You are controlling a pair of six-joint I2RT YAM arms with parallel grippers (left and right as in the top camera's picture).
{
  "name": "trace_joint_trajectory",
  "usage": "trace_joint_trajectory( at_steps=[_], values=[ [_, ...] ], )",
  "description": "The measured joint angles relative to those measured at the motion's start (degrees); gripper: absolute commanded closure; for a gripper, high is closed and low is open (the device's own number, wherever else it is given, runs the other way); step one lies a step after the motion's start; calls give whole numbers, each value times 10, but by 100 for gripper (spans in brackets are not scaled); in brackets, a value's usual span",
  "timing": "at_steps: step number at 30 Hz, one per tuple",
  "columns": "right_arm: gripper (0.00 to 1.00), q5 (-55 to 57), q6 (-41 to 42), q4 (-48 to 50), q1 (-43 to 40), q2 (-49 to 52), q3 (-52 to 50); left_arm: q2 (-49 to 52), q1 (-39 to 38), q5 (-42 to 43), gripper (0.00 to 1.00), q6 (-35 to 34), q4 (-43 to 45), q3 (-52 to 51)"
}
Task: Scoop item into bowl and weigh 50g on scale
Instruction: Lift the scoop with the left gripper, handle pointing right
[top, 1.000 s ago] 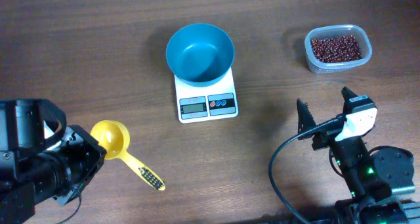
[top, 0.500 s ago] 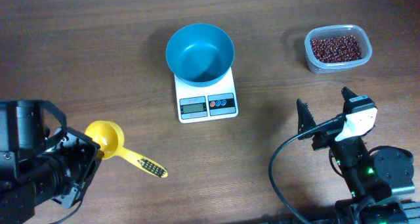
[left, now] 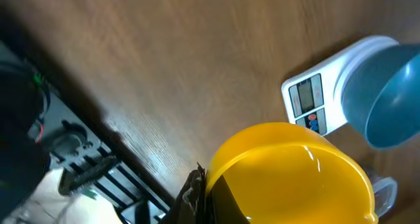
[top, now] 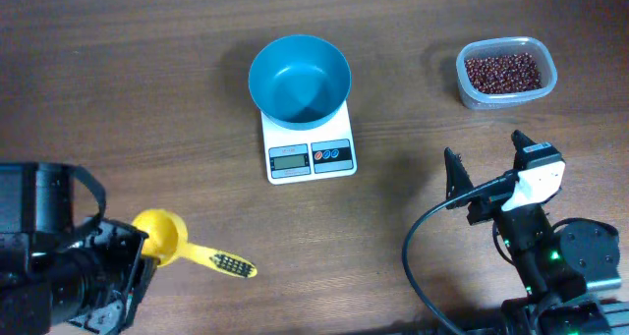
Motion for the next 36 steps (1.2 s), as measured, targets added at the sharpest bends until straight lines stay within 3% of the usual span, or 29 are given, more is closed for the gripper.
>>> trace_joint_trajectory(
  at_steps=[10,14,18,25,36],
  values=[
    [1,0,0,0,0,0,0,4,0,-2,100,-54,31,0],
    [1,0,0,0,0,0,0,35,0,8,100,-121,33,0],
    [1,0,0,0,0,0,0,85,0,73,100,-174,24,1],
    [1,0,0,0,0,0,0,142,0,83,100,-170,9,1],
    [1,0,0,0,0,0,0,143,0,84,100,-166,-33,1]
  ],
)
